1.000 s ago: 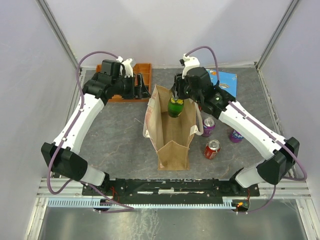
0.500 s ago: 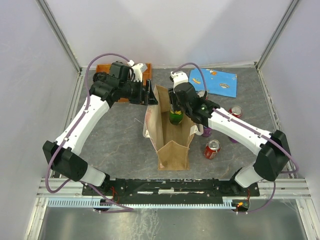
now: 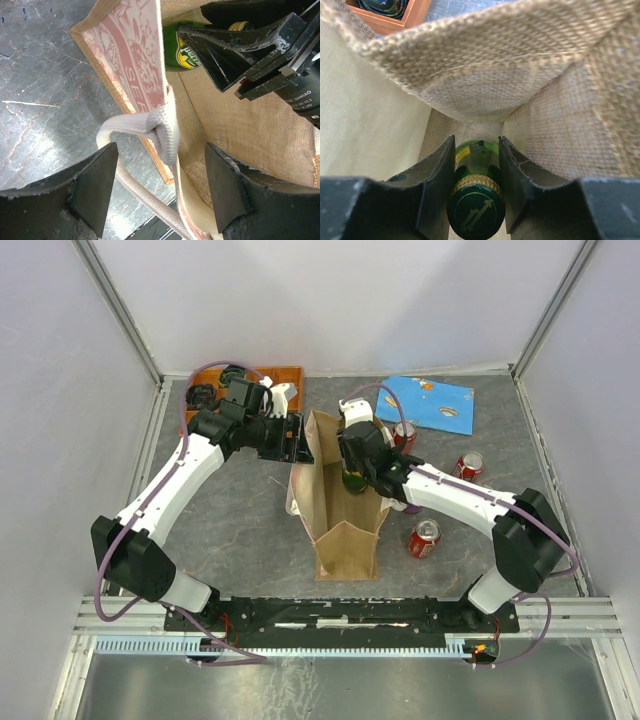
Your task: Place the beverage into the canvas bag
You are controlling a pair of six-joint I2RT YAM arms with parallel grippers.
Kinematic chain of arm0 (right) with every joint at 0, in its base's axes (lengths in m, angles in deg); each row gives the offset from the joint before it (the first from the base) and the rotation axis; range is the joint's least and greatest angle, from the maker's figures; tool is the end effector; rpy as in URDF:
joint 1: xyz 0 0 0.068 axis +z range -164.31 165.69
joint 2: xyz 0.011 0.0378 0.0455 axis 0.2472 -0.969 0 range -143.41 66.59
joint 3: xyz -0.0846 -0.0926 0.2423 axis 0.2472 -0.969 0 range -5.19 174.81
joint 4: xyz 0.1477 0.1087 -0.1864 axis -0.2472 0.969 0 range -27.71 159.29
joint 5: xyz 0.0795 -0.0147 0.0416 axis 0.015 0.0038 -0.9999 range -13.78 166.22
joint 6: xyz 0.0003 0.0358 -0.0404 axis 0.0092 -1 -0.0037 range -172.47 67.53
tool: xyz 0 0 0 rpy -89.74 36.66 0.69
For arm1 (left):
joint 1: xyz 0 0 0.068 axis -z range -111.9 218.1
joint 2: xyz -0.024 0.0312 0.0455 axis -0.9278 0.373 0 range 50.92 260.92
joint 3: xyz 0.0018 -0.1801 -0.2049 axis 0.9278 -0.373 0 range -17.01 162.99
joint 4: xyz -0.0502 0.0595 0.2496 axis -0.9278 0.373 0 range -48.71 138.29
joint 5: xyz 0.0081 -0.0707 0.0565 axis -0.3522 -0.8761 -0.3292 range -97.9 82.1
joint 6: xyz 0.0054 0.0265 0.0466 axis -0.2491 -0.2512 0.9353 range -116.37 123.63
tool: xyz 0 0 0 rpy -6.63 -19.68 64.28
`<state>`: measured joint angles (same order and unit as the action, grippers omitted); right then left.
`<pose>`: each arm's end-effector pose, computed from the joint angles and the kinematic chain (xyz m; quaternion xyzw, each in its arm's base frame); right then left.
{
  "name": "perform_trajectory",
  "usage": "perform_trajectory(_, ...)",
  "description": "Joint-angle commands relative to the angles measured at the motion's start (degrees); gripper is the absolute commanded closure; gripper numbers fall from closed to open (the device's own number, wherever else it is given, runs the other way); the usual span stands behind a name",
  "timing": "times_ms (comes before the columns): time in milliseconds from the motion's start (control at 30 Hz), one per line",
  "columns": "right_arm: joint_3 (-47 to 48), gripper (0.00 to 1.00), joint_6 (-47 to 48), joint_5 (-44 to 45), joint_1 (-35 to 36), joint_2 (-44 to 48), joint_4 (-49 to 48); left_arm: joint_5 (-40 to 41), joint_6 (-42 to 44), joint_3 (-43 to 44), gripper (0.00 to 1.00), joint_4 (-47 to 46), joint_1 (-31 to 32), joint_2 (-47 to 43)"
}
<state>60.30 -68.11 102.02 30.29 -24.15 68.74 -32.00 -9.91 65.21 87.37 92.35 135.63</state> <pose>0.2679 0.2424 0.2714 -0.1077 0.8514 0.0696 0.5086 0.2799 -0.1421 0.3459 0.1589 0.9039 -0.2967 0.2641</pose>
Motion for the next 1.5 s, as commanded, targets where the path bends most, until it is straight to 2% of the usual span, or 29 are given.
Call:
perform_trajectory(0, 0.7, 1.0, 2.7, 4.9, 0.1, 1.0, -13.1, -0.1, 2.6, -0.9, 0.24, -2.2, 0.3, -1.3)
perform_trajectory(500, -2.5, 1.0, 7.6, 8.1, 0.1, -1.2, -22.9, -0.1, 3.0, -0.5, 0.23, -2.2, 0.3, -0.4)
perform_trajectory(733, -3.6, 1.0, 7.3, 8.5, 0.1, -3.1, -23.4, -0.5, 2.7, 0.1, 0.23, -2.8, 0.3, 0.4)
perform_trajectory(767, -3.6, 0.95, 7.0, 8.7, 0.0, -3.1, -23.2, -0.5, 2.8, 0.2, 0.23, -2.8, 0.3, 0.6)
perform_trajectory(900, -2.6, 0.55, 7.6, 9.6, 0.0, -2.2, -20.9, -0.6, 2.8, 0.5, 0.23, -2.7, 0.3, 0.9)
perform_trajectory(967, -1.9, 0.4, 8.8, 10.3, 0.0, -1.9, -20.1, -0.6, 2.7, 0.6, 0.23, -2.7, 0.3, 0.9)
perform_trajectory(1100, -0.8, 0.24, 10.7, 11.8, 0.0, -1.4, -19.6, -0.9, 2.7, 0.8, 0.23, -2.7, 0.4, 1.1)
perform_trajectory(1167, -0.1, 0.2, 11.0, 12.0, 0.0, -0.9, -19.3, -0.9, 2.7, 1.0, 0.22, -2.8, 0.3, 1.3)
perform_trajectory(1467, 8.0, 0.16, 9.9, 8.1, 0.0, 4.8, -12.4, -1.1, 3.1, 2.0, 0.22, -2.6, 0.4, 1.5)
